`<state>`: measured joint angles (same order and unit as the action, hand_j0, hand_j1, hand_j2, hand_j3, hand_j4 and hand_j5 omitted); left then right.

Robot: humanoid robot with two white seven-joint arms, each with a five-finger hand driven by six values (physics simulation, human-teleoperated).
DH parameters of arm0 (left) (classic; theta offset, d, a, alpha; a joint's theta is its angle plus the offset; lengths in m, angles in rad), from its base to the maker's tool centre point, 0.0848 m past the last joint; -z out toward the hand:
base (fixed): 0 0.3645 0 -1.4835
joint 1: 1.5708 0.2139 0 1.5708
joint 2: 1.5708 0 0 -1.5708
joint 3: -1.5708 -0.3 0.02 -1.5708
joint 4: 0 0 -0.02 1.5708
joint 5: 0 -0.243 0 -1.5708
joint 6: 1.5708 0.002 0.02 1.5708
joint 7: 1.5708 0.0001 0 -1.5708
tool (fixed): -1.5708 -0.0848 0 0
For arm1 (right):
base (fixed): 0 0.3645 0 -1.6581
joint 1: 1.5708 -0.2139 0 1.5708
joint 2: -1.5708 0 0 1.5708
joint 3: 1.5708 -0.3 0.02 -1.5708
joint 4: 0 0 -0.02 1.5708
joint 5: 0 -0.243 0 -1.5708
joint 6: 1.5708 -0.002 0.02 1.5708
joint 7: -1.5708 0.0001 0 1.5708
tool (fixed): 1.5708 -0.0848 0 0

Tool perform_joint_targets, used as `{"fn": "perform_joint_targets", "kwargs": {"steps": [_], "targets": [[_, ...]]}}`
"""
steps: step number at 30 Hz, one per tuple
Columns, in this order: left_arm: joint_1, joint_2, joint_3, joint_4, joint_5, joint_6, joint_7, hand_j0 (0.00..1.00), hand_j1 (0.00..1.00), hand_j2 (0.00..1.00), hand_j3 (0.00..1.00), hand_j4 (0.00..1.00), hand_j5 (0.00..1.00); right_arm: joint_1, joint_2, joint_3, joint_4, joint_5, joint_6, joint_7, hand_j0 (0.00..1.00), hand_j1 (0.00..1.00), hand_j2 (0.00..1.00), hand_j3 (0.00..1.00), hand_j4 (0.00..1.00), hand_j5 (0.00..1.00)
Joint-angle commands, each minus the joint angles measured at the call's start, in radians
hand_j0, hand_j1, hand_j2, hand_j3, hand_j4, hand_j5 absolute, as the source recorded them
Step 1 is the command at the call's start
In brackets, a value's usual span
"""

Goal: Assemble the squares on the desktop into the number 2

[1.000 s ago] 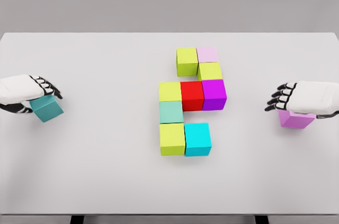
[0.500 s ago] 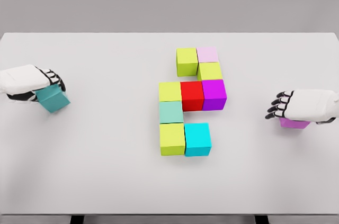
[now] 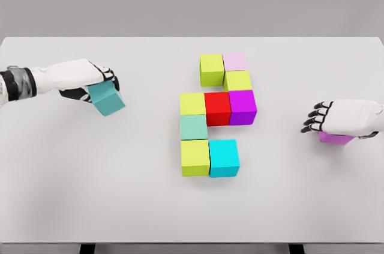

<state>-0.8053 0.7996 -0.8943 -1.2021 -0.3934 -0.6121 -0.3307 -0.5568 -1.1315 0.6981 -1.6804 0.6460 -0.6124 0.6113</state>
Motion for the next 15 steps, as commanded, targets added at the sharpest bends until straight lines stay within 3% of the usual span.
{"fn": "perform_joint_targets", "kwargs": {"steps": [1, 4, 6, 11, 15], "targets": [[0.0, -0.086, -0.017, 0.012, 0.013, 0.001, -0.039, 0.43, 0.43, 0.43, 0.43, 0.43, 0.43, 0.0, 0.004, 0.0, 0.013, 0.007, 0.002, 0.0, 1.0, 1.0, 1.0, 1.0, 1.0, 1.0], [-0.025, -0.128, -0.018, 0.012, 0.025, 0.001, -0.059, 0.43, 0.43, 0.43, 0.43, 0.43, 0.43, -0.002, 0.01, 0.0, 0.019, 0.03, 0.002, 0.0, 1.0, 1.0, 1.0, 1.0, 1.0, 1.0], [-0.049, -0.157, -0.018, 0.012, 0.064, 0.018, -0.131, 0.44, 0.44, 0.44, 0.44, 0.44, 0.44, 0.0, 0.01, 0.001, 0.019, 0.03, 0.002, 0.0, 1.0, 1.0, 1.0, 1.0, 1.0, 1.0], [-0.08, -0.227, -0.018, 0.015, 0.068, 0.245, -0.182, 0.45, 0.45, 0.45, 0.45, 0.45, 0.45, 0.0, 0.012, 0.001, 0.019, 0.044, 0.002, 0.0, 1.0, 1.0, 1.0, 1.0, 1.0, 1.0], [-0.097, -0.244, -0.018, 0.039, 0.074, 0.284, -0.186, 0.45, 0.45, 0.45, 0.45, 0.45, 0.45, -0.003, 0.019, 0.0, 0.041, 0.06, 0.002, 0.0, 1.0, 1.0, 1.0, 1.0, 1.0, 1.0]]}}
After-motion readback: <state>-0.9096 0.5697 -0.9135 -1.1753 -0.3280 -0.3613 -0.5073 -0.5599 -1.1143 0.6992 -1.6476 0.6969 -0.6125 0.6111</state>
